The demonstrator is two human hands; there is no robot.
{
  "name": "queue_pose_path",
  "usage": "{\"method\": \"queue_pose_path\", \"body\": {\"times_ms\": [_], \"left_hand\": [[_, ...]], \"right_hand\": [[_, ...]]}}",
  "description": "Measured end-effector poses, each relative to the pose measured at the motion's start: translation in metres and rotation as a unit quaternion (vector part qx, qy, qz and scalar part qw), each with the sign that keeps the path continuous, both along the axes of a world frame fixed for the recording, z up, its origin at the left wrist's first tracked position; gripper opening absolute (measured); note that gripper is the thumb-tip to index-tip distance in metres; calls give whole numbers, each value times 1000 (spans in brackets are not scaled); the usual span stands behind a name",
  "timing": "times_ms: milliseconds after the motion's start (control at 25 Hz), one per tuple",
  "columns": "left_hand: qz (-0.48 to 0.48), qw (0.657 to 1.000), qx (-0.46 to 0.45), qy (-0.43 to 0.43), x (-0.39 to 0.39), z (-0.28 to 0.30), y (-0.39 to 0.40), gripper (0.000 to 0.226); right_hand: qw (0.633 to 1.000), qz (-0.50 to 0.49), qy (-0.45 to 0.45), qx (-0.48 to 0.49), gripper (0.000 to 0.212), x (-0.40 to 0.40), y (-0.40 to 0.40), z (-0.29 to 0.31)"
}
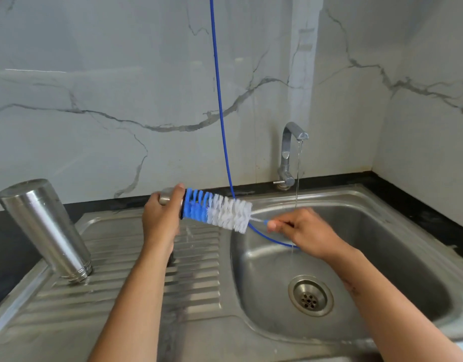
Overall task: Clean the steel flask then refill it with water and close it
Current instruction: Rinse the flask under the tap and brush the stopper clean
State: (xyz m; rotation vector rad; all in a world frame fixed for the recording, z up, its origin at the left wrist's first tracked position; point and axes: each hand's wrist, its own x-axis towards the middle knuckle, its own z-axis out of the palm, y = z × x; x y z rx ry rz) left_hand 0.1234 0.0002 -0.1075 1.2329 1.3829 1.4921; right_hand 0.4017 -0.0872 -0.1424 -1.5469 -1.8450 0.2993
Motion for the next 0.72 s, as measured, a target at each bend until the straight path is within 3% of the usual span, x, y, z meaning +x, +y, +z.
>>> {"method": "queue_pose_path", "body": {"times_ms": [80, 120, 160, 240, 280, 360, 440, 480, 520, 600, 640, 680, 720], "left_hand": [[-62, 996, 62, -24, -8, 3, 1, 17], [-89, 992, 69, -50, -12, 4, 3, 14], [-110, 990, 51, -74, -15, 4, 3, 17], [-88, 995, -37, -28, -13, 4, 2, 32], [-46, 995, -87, 30, -8, 4, -1, 40], [33, 988, -120, 88, 1, 4, -7, 47], [10, 998, -52, 41, 3, 7, -6, 39], [-38, 999, 0, 11, 2, 9, -7, 27], [-90, 995, 47, -17, -2, 13, -8, 13], [-182, 974, 118, -59, -10, 19, -9, 9], [-204, 970, 122, -56, -12, 21, -11, 10], [-193, 975, 100, -38, -12, 20, -10, 8], [-157, 986, 55, -16, -10, 19, -8, 14]], "right_hand": [[945, 95, 203, -239, 41, -2, -4, 3], [920, 113, 248, -282, 41, -1, -5, 4], [929, 108, 233, -268, 40, 0, -5, 2], [995, 22, 23, -99, 38, 5, -1, -7], [994, -47, -100, 21, 40, 6, 2, -10], [951, -138, -205, 183, 40, 8, 4, -14], [959, -119, -152, 205, 37, 5, 5, -17], [984, -67, -73, 147, 38, 7, 5, -15], [998, 6, 51, 35, 40, 9, 4, -14], [948, 102, 242, -179, 44, 13, -1, -11], [939, 112, 253, -206, 44, 13, -1, -12], [958, 95, 210, -173, 42, 11, -1, -16], [988, 46, 111, -93, 41, 9, 0, -20]]}}
